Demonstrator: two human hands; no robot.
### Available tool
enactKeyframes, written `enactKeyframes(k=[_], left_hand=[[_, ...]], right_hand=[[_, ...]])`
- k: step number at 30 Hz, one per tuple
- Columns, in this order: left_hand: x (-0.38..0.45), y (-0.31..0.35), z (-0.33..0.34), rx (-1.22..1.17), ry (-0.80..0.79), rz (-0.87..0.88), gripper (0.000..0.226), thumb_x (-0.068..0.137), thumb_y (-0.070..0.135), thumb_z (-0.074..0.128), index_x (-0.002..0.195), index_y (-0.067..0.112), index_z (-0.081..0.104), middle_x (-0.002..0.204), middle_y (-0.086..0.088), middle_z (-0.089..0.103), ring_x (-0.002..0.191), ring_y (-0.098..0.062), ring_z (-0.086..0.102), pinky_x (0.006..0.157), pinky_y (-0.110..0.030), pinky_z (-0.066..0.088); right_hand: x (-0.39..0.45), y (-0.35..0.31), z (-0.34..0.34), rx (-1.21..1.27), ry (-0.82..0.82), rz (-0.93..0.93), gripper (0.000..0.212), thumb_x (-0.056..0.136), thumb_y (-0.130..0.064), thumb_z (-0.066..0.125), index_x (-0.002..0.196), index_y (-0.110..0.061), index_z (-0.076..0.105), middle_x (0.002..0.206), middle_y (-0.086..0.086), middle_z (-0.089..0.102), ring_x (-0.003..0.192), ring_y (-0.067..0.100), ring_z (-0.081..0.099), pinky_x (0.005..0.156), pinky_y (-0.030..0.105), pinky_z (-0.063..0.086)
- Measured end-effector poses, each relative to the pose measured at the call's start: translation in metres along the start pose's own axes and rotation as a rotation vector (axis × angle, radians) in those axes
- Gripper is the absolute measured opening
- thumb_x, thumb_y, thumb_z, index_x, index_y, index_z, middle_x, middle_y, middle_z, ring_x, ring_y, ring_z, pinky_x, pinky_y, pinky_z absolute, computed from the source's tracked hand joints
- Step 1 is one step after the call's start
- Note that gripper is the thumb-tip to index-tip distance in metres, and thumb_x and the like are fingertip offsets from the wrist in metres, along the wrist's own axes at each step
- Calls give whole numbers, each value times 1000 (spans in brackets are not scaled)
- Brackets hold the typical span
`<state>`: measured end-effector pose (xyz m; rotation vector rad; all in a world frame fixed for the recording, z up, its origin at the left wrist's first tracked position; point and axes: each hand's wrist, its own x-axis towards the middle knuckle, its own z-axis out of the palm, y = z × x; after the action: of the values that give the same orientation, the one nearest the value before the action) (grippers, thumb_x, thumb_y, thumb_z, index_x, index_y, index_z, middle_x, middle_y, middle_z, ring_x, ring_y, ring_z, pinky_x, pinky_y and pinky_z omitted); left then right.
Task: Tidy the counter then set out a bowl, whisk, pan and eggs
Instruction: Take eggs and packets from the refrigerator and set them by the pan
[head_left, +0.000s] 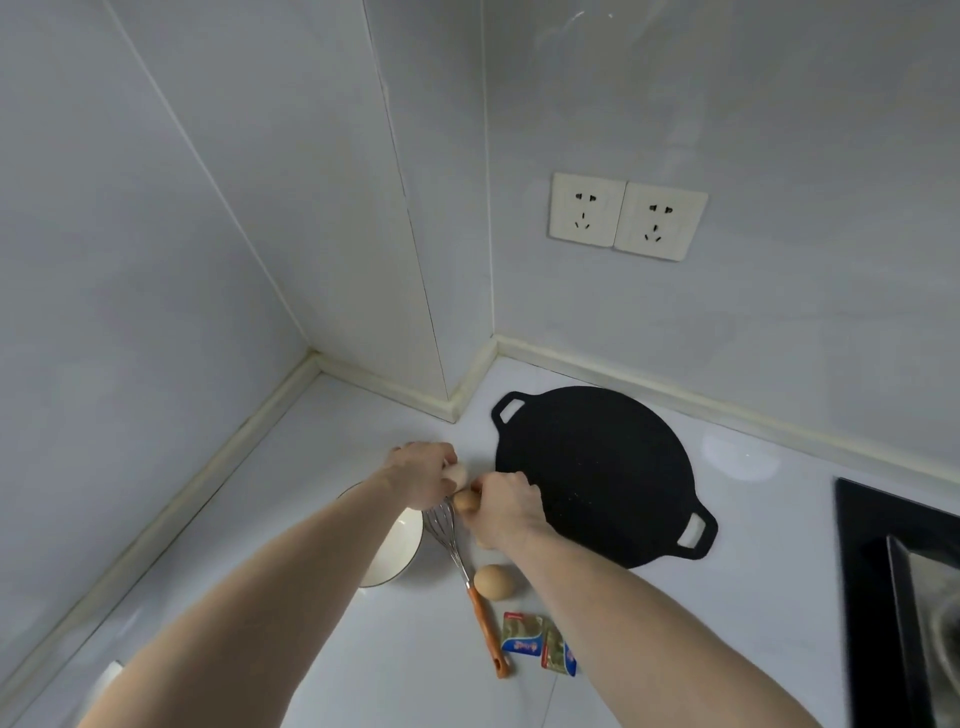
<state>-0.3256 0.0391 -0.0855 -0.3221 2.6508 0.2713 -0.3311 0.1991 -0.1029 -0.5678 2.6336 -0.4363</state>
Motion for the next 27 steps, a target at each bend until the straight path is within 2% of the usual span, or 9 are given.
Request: enactKeyframes(k=[3,7,12,15,18,20,23,27], left_hand=[[2,-1,1,-53,-19,-3,41,84,46,59,124,35,58,124,3,66,116,-25,59,99,-36,47],[5,4,-2,-71,-42,-5,40,85,44,62,123,32,59,121,0,66,111,-25,60,93,-34,49],[4,31,-10,-139,48,7,37,92,38,60,126,24,55,118,-8,63,112,-29,58,90,-34,49],[6,86,-18,-177,137,139,38,94,35,61,129,24,54,116,-4,63,114,-26,56,92,-36,48],[19,159,-16,-207,191,274,40,94,34,62,131,24,52,118,-1,62,118,-25,51,99,-43,47],[26,192,-17,-207,204,329,41,94,32,63,132,22,51,119,-1,61,113,-23,51,95,-43,48],[46,243,-6,-159,209,385,44,92,29,64,133,19,51,122,-3,60,112,-24,51,94,-41,47],[79,290,13,-85,224,418,42,92,29,64,130,17,52,124,-6,60,116,-27,50,95,-42,45]], right_hand=[[3,1,4,-8,27,-11,23,90,-43,64,97,-22,70,100,3,69,105,25,55,87,41,40],[-1,10,-1,-1,34,-29,29,91,-50,62,95,-22,69,96,2,68,100,23,54,88,42,38],[-20,56,-30,161,119,14,31,89,-49,63,111,-28,68,103,-5,69,105,18,55,90,38,40],[-33,109,-56,318,237,101,33,87,-51,69,113,-30,69,102,-12,71,95,11,56,87,35,48],[-44,172,-84,414,327,290,30,86,-53,70,107,-31,70,95,-11,71,88,14,66,78,33,55],[-46,197,-102,419,338,390,26,90,-50,66,107,-30,68,96,-8,70,83,17,67,69,27,52],[-45,238,-114,386,371,460,25,93,-44,61,99,-22,71,95,-3,71,89,23,64,75,30,47],[-35,278,-114,397,400,506,27,93,-45,57,87,-21,67,84,-3,69,81,23,62,70,29,44]])
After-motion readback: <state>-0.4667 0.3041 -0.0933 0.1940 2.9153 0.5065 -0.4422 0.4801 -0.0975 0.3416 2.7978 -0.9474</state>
